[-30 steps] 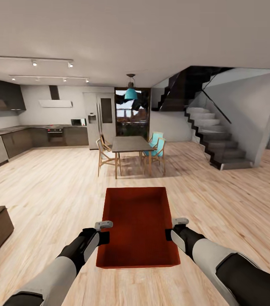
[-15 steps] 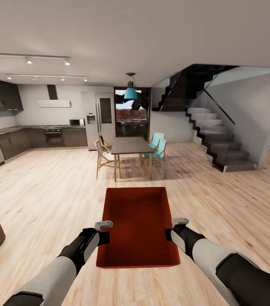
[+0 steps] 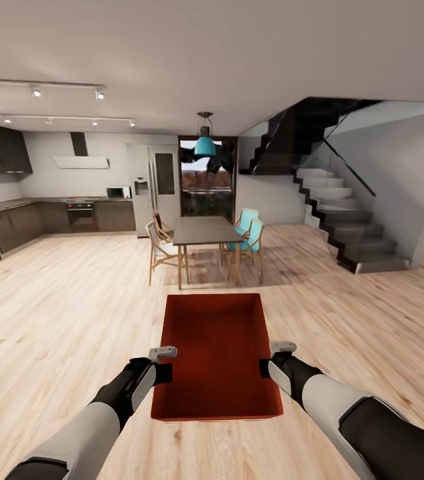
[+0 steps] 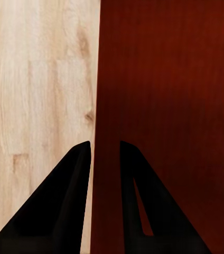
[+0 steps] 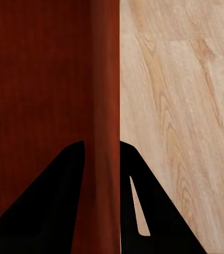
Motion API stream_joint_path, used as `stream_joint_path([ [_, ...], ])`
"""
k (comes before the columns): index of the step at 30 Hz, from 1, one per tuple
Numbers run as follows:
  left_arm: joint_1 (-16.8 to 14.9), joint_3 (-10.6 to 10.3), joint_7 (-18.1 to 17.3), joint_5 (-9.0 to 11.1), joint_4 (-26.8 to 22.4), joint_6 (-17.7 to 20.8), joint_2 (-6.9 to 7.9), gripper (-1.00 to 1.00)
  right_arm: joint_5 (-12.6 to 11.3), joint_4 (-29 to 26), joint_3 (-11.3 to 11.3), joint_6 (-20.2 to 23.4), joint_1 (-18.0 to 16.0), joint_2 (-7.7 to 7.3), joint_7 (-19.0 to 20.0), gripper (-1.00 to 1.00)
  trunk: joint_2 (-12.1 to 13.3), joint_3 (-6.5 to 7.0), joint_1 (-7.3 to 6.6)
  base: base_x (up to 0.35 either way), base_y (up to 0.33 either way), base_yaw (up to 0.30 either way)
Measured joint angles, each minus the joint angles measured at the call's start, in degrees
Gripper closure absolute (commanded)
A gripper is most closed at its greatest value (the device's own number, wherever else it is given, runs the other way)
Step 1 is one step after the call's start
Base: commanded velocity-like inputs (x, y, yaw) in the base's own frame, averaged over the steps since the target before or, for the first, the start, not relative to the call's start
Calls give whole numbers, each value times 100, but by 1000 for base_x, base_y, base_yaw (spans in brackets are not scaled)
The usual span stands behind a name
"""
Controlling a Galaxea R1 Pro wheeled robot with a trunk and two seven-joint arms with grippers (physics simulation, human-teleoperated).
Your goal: Move the two storage containers from the living room to the garage. In the garage, place one container on the floor and stack the other container on top of it (either order is fine).
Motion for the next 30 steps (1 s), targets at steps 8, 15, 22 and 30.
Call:
stream_joint_path([
  [8,-1,-2,0,-1,1,-1,0,100,-55,-2,41,-3,1,-1,-13,100,0,0,0,322,0,-42],
  [15,-2,-7,4,2,0,2,2,100,-80,-3,58,-4,2,6,-32,100,0,0,0,322,0,-221],
  [22,-2,-14,11,14,0,1,3,100,-70,-2,52,-3,2,7,-33,100,0,0,0,322,0,-250],
  [30,-1,-14,12,17,1,-3,3,100,-62,-3,47,-3,1,7,-33,100,0,0,0,322,0,-250],
])
